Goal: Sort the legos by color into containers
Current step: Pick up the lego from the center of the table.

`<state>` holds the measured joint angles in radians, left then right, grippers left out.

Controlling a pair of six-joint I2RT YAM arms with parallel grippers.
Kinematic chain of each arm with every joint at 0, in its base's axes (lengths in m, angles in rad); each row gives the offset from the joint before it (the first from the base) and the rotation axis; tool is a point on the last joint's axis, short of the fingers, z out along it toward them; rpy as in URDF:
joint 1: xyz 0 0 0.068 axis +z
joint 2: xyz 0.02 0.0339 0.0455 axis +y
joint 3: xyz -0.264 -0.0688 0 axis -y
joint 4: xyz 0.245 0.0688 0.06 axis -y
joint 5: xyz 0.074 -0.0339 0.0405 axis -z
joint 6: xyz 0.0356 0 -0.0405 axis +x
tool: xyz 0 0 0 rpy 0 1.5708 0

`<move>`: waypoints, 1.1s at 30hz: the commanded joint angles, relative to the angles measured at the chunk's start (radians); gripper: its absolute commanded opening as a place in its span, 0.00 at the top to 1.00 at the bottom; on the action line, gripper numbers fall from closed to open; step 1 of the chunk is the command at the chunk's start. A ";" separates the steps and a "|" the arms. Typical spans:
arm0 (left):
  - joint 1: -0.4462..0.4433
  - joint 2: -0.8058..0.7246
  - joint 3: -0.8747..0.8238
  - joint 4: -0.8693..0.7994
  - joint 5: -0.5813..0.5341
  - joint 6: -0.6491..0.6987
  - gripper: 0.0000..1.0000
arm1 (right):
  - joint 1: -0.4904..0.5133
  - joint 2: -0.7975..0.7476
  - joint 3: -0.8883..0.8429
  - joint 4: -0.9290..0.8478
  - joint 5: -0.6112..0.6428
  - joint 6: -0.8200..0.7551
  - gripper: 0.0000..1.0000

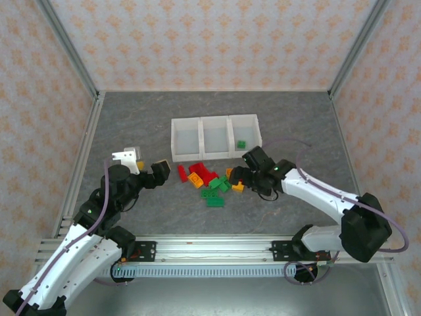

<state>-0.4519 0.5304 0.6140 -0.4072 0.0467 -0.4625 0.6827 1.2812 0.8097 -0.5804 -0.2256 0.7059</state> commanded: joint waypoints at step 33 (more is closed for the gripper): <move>-0.008 -0.056 -0.024 0.047 0.050 0.024 0.01 | 0.112 0.290 0.091 0.083 0.256 0.112 0.29</move>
<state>-0.4519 0.4816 0.5987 -0.3920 0.0757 -0.4622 0.7914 1.5524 0.8707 -0.5060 -0.0219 0.8188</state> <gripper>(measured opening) 0.992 0.714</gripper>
